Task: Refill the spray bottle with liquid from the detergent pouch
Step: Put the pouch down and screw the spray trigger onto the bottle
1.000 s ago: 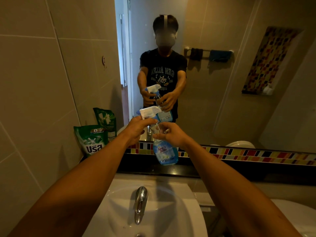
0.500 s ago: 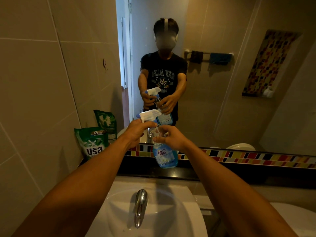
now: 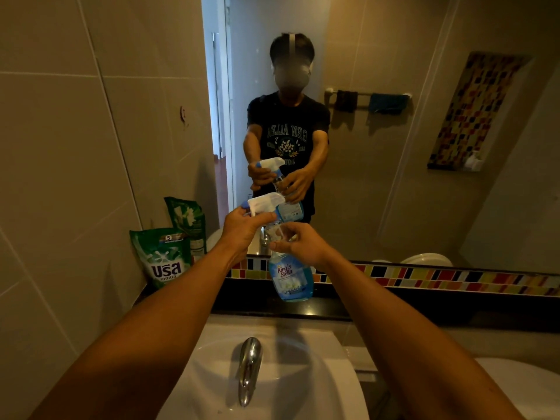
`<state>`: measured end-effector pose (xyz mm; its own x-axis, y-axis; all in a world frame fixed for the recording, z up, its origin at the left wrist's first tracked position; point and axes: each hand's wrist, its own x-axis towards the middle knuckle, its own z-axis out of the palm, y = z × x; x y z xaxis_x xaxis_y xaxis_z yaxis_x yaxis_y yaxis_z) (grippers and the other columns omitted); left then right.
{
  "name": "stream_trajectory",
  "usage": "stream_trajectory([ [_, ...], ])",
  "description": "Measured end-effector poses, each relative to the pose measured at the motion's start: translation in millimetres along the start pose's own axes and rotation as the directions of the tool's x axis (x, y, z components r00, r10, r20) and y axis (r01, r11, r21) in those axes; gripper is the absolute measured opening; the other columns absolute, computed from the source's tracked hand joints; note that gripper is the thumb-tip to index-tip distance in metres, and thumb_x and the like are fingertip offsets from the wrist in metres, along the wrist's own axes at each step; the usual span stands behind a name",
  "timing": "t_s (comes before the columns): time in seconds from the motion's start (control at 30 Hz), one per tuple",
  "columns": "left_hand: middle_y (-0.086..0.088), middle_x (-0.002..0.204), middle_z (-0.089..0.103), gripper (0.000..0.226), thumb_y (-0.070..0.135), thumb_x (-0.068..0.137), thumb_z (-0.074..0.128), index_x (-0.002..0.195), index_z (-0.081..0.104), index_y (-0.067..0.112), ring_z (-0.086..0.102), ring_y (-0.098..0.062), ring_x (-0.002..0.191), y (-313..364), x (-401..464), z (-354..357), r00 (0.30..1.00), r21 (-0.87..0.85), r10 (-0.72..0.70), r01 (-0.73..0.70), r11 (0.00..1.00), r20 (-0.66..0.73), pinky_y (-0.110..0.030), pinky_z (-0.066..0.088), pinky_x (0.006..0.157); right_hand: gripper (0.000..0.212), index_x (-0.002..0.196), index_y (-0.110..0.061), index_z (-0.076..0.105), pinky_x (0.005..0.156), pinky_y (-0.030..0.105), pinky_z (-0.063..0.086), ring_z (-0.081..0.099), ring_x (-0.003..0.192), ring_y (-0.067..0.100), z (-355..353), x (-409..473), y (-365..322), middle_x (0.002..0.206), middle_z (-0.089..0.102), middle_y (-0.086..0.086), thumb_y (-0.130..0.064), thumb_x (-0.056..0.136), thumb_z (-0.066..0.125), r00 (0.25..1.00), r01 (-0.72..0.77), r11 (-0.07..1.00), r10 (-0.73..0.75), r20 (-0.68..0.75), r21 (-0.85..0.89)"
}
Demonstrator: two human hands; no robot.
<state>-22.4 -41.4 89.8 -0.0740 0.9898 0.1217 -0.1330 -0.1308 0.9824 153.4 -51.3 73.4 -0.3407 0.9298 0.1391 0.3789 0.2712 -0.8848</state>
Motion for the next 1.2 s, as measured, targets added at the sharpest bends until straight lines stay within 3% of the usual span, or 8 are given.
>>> stream_trajectory([
  [0.17, -0.010, 0.114, 0.072, 0.048, 0.014, 0.073, 0.086, 0.113, 0.061, 0.023, 0.070, -0.029, 0.105, -1.8, 1.6, 2.3, 0.999, -0.034, 0.008, -0.006, 0.999, 0.040, -0.046, 0.059, 0.087, 0.018, 0.106, -0.028, 0.070, 0.076, 0.028, 0.054, 0.069, 0.089, 0.014, -0.1, 1.4, 0.7, 0.096, 0.070, -0.005, -0.025, 0.090, 0.078, 1.000, -0.007, 1.000, 0.007, -0.011, 0.009],
  [0.47, -0.008, 0.114, 0.071, 0.045, 0.012, 0.075, 0.083, 0.113, 0.060, 0.022, 0.069, -0.029, 0.106, -5.2, 5.3, 0.7, 1.000, 0.001, 0.009, -0.009, 1.000, 0.025, -0.048, 0.058, 0.091, 0.028, 0.115, -0.021, 0.068, 0.077, 0.029, 0.054, 0.067, 0.090, 0.014, 1.6, 3.7, 1.8, 0.097, 0.068, -0.006, -0.024, 0.090, 0.079, 0.999, -0.033, 0.999, 0.033, -0.011, 0.023],
  [0.57, -0.007, 0.114, 0.071, 0.049, 0.013, 0.075, 0.084, 0.118, 0.061, 0.019, 0.069, -0.028, 0.106, -6.6, 5.8, -1.3, 1.000, 0.011, 0.015, -0.015, 1.000, 0.026, -0.046, 0.058, 0.089, 0.025, 0.112, -0.025, 0.068, 0.077, 0.030, 0.055, 0.068, 0.092, 0.016, 1.4, 2.3, 2.0, 0.101, 0.069, -0.003, -0.025, 0.090, 0.079, 1.000, -0.026, 0.999, 0.026, -0.002, 0.023],
  [0.73, -0.010, 0.109, 0.073, 0.052, 0.014, 0.069, 0.087, 0.115, 0.065, 0.018, 0.071, -0.028, 0.101, -9.6, 7.4, -10.7, 0.993, -0.023, -0.029, 0.032, 0.999, 0.115, -0.038, 0.060, 0.078, 0.019, 0.102, -0.027, 0.070, 0.088, 0.043, 0.061, 0.071, 0.099, 0.029, -1.6, -0.4, 4.8, 0.105, 0.072, 0.009, -0.025, 0.087, 0.081, 0.999, -0.021, 1.000, 0.021, 0.031, 0.000],
  [0.9, -0.006, 0.096, 0.078, 0.041, 0.000, 0.076, 0.080, 0.114, 0.067, 0.009, 0.075, -0.022, 0.091, -7.1, 4.6, -11.2, 0.976, -0.052, -0.053, 0.065, 0.997, 0.211, -0.030, 0.059, 0.071, 0.017, 0.102, -0.018, 0.072, 0.091, 0.043, 0.060, 0.072, 0.095, 0.026, -5.8, -5.6, 4.3, 0.100, 0.073, 0.009, -0.016, 0.087, 0.080, 0.997, -0.029, 0.999, 0.026, 0.067, 0.045],
  [0.97, -0.008, 0.099, 0.078, 0.043, -0.003, 0.076, 0.079, 0.117, 0.066, 0.006, 0.075, -0.023, 0.094, -7.5, 5.2, -12.1, 0.972, -0.053, -0.065, 0.079, 0.995, 0.226, -0.032, 0.060, 0.074, 0.020, 0.106, -0.014, 0.073, 0.094, 0.047, 0.060, 0.073, 0.101, 0.030, -7.0, -6.6, 5.8, 0.105, 0.074, 0.013, -0.016, 0.088, 0.080, 0.996, -0.053, 0.997, 0.049, 0.077, 0.056],
  [1.1, -0.013, 0.110, 0.075, 0.044, -0.002, 0.077, 0.078, 0.118, 0.065, 0.008, 0.072, -0.027, 0.104, -8.4, 6.5, -13.8, 0.963, -0.031, -0.082, 0.093, 0.995, 0.258, -0.041, 0.059, 0.088, 0.017, 0.099, -0.025, 0.076, 0.096, 0.051, 0.059, 0.074, 0.101, 0.027, -8.6, -7.8, 9.5, 0.103, 0.076, 0.003, -0.021, 0.085, 0.082, 0.989, -0.105, 0.991, 0.094, 0.118, 0.087],
  [1.2, -0.013, 0.114, 0.073, 0.046, -0.003, 0.079, 0.076, 0.123, 0.063, 0.007, 0.070, -0.026, 0.107, -9.1, 7.3, -15.6, 0.956, -0.023, -0.093, 0.103, 0.994, 0.277, -0.039, 0.058, 0.090, 0.019, 0.101, -0.023, 0.076, 0.096, 0.051, 0.059, 0.074, 0.103, 0.028, -7.8, -7.6, 10.3, 0.107, 0.076, 0.007, -0.022, 0.084, 0.083, 0.986, -0.127, 0.987, 0.116, 0.120, 0.093],
])
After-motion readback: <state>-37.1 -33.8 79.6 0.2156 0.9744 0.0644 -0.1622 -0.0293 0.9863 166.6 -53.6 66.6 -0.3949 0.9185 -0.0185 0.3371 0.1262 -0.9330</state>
